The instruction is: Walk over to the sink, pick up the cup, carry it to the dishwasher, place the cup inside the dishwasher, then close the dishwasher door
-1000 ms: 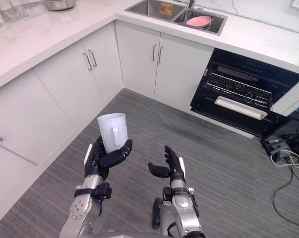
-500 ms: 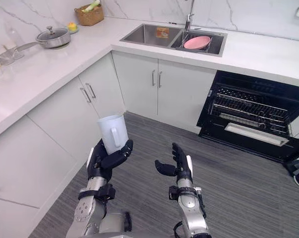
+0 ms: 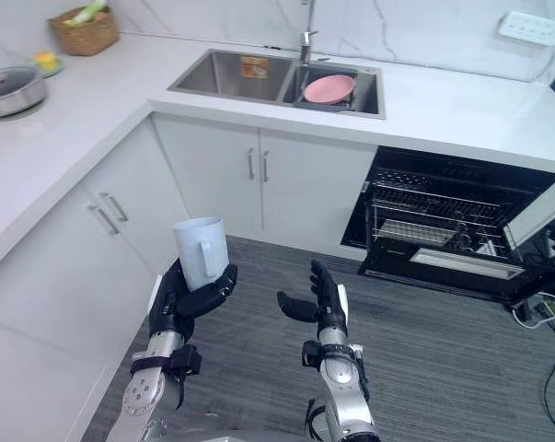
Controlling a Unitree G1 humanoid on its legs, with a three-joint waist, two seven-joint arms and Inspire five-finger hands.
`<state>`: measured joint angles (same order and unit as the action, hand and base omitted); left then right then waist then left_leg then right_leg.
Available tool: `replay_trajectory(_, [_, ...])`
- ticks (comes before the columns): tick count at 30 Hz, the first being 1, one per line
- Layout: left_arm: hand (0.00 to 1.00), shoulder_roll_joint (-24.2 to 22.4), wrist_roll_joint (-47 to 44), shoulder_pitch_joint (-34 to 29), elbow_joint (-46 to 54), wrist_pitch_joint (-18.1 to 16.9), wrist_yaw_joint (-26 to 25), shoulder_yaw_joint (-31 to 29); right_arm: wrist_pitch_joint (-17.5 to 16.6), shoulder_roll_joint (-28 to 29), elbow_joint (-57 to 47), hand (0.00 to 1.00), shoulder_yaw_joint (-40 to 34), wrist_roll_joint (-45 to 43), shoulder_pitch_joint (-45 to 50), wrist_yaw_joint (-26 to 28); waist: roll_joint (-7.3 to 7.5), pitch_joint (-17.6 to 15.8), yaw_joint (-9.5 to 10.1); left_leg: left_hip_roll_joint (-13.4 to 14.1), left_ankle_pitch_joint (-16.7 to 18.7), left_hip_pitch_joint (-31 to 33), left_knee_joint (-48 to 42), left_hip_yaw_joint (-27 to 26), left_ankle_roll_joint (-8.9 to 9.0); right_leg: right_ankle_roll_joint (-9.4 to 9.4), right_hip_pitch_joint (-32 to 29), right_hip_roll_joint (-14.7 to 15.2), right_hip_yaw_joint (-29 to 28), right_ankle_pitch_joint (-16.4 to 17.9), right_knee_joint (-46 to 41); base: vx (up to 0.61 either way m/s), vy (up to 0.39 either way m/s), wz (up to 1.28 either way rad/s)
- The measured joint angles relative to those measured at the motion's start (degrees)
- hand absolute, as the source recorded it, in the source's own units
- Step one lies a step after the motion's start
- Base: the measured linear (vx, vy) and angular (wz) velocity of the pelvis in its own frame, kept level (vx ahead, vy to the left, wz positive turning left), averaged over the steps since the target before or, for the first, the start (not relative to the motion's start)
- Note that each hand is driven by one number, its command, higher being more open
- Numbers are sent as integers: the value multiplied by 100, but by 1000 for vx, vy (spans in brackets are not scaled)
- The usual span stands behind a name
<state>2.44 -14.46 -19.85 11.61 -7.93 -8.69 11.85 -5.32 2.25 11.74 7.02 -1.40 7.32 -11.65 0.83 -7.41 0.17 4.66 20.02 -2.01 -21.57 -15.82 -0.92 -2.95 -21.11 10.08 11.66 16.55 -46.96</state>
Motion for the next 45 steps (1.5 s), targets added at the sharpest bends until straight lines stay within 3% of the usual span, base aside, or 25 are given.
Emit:
replay_trajectory(2, [30,-8,0,84,-34,-2,0,-22,-33,1,-1,90,-9,-3,-12,-1,67,43,-14,116,76,-274,219,-98,178,187,-84,-269,362,-255,1215,519,-102,-22])
replay_trajectory(3, [30,28,2,114,-56,-11,-1,-26,-36,15,-30,90,-4,-5,49,-7,232,125,-60,51,165,-410,318,-53,360,572,64,-375,400,-1245,2129,411,-77,-5])
replay_trajectory(5, [30,-192,74,212,-371,20,17,-3,-30,-130,-64,90,-68,-22,81,-16,-126,141,-92,369,239,-574,330,59,495,717,286,-706,481,-1090,2190,507,-83,-15])
replay_trajectory(7, [30,-365,116,248,-385,68,18,-9,-28,-160,-515,90,-133,-145,317,-38,-259,103,-112,659,91,-479,-505,265,596,788,616,-986,482,-831,2273,533,-118,-26])
replay_trajectory(9, [30,-421,116,247,-390,89,18,-8,-29,-162,-804,90,-130,-182,512,-81,-288,79,-103,872,-280,-162,-1700,427,599,816,1032,-1124,446,-769,2488,367,-68,-18])
replay_trajectory(10, [30,-413,117,229,-388,88,34,-3,-45,-175,-1154,90,-114,-195,697,-112,-293,73,-65,1047,-700,263,-2888,605,646,832,1489,-1190,358,-746,2770,390,-11,-35])
replay_trajectory(11, [30,-426,117,215,-332,86,48,31,-105,-185,-1437,90,-114,-197,772,-149,-304,90,-11,1128,-596,684,-3527,664,654,833,1776,-1214,262,-746,2987,357,12,-38])
replay_trajectory(13, [30,-434,117,221,-234,76,90,71,-230,-194,-1746,90,-119,-217,771,-180,-307,99,43,1168,-400,1227,-3643,715,510,818,1993,-1214,132,-738,3240,275,48,-39])
replay_trajectory(15, [30,-469,117,208,-209,67,150,88,-311,-193,-1900,90,-105,-374,665,-185,-311,106,185,1123,-151,1679,-2740,808,368,717,2180,-1211,-184,-689,3387,253,122,-61])
replay_trajectory(17, [30,-473,117,175,-210,67,149,86,-315,-194,-1889,90,-106,-405,644,-184,-305,120,295,853,-160,1788,-1669,1261,418,568,2234,-1167,-426,-585,3356,209,227,-68])
replay_trajectory(18, [30,-461,117,166,-211,67,145,88,-316,-198,-1856,90,-109,-408,642,-182,-324,145,309,608,-314,1739,-851,1662,435,438,2198,-1107,-586,-457,3216,249,344,-66])
replay_trajectory(19, [30,-453,117,158,-218,67,144,96,-321,-200,-1814,90,-109,-410,638,-177,-328,164,318,511,-729,1691,-625,1764,401,349,2164,-1088,-696,-379,3130,212,308,-66])
replay_trajectory(20, [30,-352,115,110,-247,80,118,69,-301,-147,-1634,90,-100,-422,665,-157,-179,272,321,385,-938,1569,-540,1604,281,221,2140,-938,-872,-269,3048,299,357,-54])
replay_trajectory(21, [30,-266,117,112,-229,85,109,63,-279,-52,-1627,90,-96,-424,737,-119,-23,376,300,245,-894,1542,-495,1420,184,100,2093,-746,-996,-195,2993,218,230,-49])
replay_trajectory(23, [30,-255,152,138,-224,85,87,60,-280,14,-1646,90,-95,-565,715,0,61,401,282,112,-817,1465,-548,1162,60,17,2007,-551,-1167,-148,2859,253,282,-50])
replay_trajectory(25, [30,-246,321,140,-201,87,16,58,-280,28,-1646,90,3,-749,694,151,100,365,326,62,-658,1021,-384,705,-42,-150,1692,-373,-1224,-116,1992,190,237,-85])
replay_trajectory(29, [30,-100,345,145,25,87,-3,98,-285,60,-1656,90,93,-875,671,299,187,340,240,84,-447,428,-88,231,-72,-466,1155,-63,-662,-352,676,85,87,-68])
replay_trajectory(31, [30,-89,402,164,211,73,-14,98,-314,57,-1666,90,111,-1037,662,319,168,343,123,185,-344,208,5,50,-82,-299,960,15,-369,-407,271,101,6,-49])
replay_trajectory(34, [30,-90,437,358,202,24,-28,69,-345,50,-1672,90,123,-1095,546,374,197,365,55,389,-255,135,31,-155,37,-8,649,-77,-46,90,651,127,-80,-41])
replay_trajectory(36, [30,-89,437,409,196,7,-27,65,-389,49,-1697,90,154,-1096,470,378,272,401,35,411,-204,82,29,-220,205,131,607,-240,33,-181,1592,193,-141,-22])
replay_trajectory(37, [30,-181,437,421,67,11,-20,74,-419,-2,-1714,90,170,-1095,468,377,199,418,25,481,-145,-21,-24,-148,300,242,724,-351,67,-331,1710,306,-157,-15])
replay_trajectory(40, [30,-410,438,318,-44,10,-15,43,-421,-85,-1821,90,170,-1094,539,377,-118,450,30,787,-160,-145,-121,98,329,381,1047,-708,114,-245,2007,259,-130,-17])
replay_trajectory(42, [30,-503,437,304,-62,10,7,-21,-421,-93,-1974,90,195,-1096,717,375,-212,412,55,1180,-275,94,-1178,196,387,476,1475,-1015,112,-221,2323,293,-161,-12])
replay_trajectory(43, [30,-504,433,281,-62,10,8,-49,-421,-102,-2022,90,225,-1096,768,375,-223,404,55,1290,-412,236,-1653,244,362,509,1627,-1073,88,-215,2422,303,-117,-33])
replay_trajectory(45, [30,-509,428,157,-61,-4,11,-138,-435,-107,-2318,90,234,-1108,890,355,-233,420,153,1366,-252,817,-2697,477,398,560,1973,-1122,-167,-189,2684,214,-9,-50])
